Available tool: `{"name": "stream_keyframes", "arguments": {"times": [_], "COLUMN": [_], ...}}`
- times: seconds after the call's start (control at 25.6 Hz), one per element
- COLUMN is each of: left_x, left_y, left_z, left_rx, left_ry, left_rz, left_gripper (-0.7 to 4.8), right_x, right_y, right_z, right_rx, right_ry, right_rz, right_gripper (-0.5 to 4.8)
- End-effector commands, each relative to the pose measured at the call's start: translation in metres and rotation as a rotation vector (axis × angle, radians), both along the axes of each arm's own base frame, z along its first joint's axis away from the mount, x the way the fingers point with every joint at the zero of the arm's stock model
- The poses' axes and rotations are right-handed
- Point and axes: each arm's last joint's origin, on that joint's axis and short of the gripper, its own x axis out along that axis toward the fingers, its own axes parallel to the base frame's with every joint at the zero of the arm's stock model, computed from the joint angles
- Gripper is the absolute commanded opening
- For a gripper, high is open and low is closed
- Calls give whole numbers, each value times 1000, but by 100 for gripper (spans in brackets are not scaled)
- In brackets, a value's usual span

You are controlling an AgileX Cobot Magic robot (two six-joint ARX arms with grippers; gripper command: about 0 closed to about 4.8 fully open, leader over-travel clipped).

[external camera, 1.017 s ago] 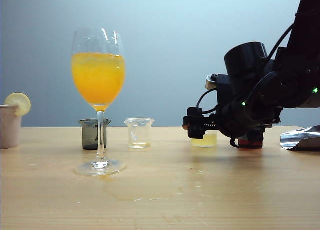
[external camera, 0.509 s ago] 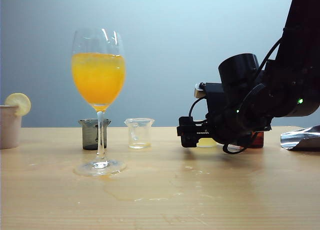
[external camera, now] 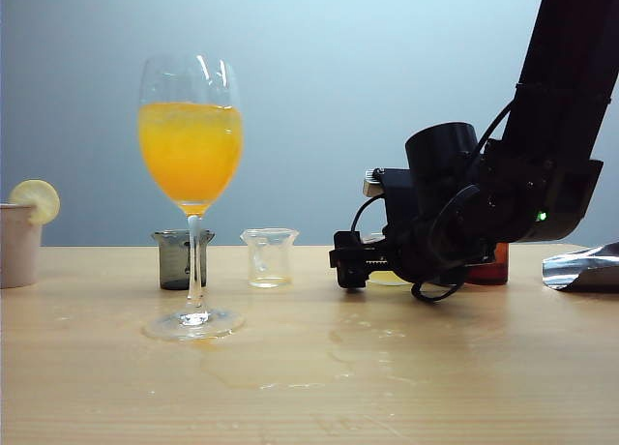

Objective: Pick up the third measuring cup from the left, pour the pineapple juice inside into the goblet, and finally put the measuring cup back in its original place.

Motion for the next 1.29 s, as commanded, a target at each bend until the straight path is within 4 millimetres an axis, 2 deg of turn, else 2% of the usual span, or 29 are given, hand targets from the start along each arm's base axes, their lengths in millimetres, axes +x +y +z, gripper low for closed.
{"name": "stream_keyframes", "arguments": {"times": [0.04,0.12,0.23,0.27,0.43,0.51,0.7,0.78,0.94,1.02,1.17,1.29], "left_x": [-1,-1,-1,-1,-1,-1,0,0,0,1,2,5], "left_y": [0,0,0,0,0,0,0,0,0,1,1,0], "left_z": [2,2,2,2,3,3,3,4,5,4,3,1], "left_rx": [-4,-5,-4,-4,-5,-5,-6,-10,-14,-8,5,14], "left_ry": [-14,-14,-14,-14,-15,-15,-17,-25,-38,-37,-27,-10], "left_rz": [-6,-6,-6,-6,-6,-5,-4,-4,5,21,47,65], "left_gripper": [-5,-5,-5,-5,-5,-5,-5,-5,-5,-5,-5,-5], "right_x": [1,1,1,1,1,0,-3,-6,-12,-21,-34,-50], "right_y": [0,0,0,0,1,1,2,2,4,7,12,19], "right_z": [0,0,0,0,2,11,42,62,87,106,127,151], "right_rx": [2,-1,-1,-1,5,12,26,50,57,57,24,-10], "right_ry": [-3,2,3,2,-6,-18,-19,-57,-103,-100,-117,-121], "right_rz": [0,0,0,0,5,8,60,84,121,184,236,273], "right_gripper": [389,217,117,106,106,106,106,106,106,106,106,106]}}
